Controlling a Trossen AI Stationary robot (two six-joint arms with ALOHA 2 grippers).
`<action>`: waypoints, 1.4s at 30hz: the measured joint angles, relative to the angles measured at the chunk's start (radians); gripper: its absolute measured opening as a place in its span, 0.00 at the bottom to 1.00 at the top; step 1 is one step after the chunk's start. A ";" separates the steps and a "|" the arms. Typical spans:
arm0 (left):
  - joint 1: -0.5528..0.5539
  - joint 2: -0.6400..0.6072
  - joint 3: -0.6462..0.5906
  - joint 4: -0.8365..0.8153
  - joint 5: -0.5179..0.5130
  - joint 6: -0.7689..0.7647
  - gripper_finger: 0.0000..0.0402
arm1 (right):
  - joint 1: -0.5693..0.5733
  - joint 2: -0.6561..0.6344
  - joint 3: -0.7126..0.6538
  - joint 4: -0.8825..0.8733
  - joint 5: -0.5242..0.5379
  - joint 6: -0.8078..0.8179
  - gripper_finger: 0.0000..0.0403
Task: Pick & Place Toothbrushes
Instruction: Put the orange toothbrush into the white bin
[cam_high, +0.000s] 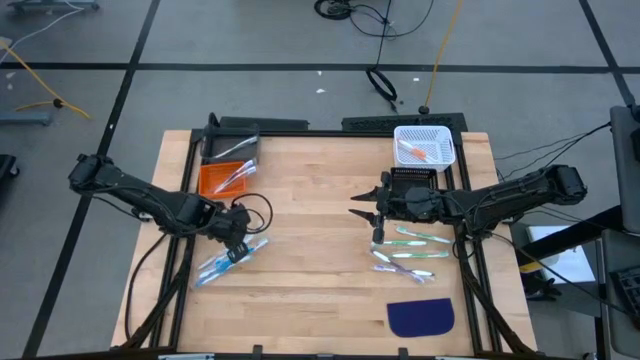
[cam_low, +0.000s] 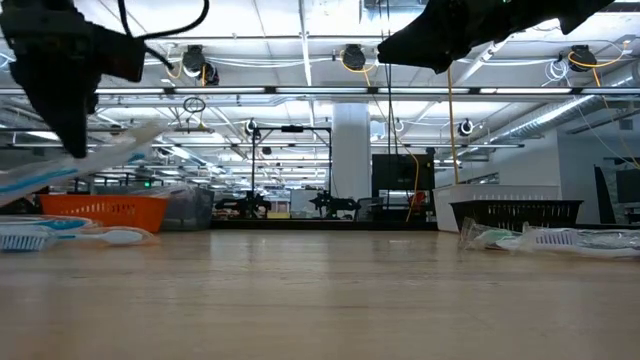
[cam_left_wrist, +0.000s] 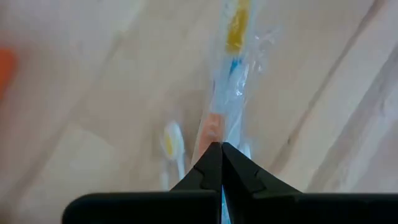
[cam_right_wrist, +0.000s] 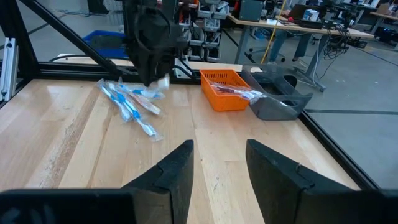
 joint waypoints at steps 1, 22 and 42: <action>0.000 0.000 0.007 0.000 -0.031 0.008 0.00 | 0.000 0.000 0.000 0.000 0.000 0.000 0.35; 0.017 0.005 0.032 0.671 -0.234 0.545 0.00 | -0.002 0.082 0.001 0.237 -0.136 0.055 0.35; 0.128 0.252 0.032 1.008 -0.170 0.641 0.00 | -0.033 0.197 0.000 0.415 -0.213 0.053 0.35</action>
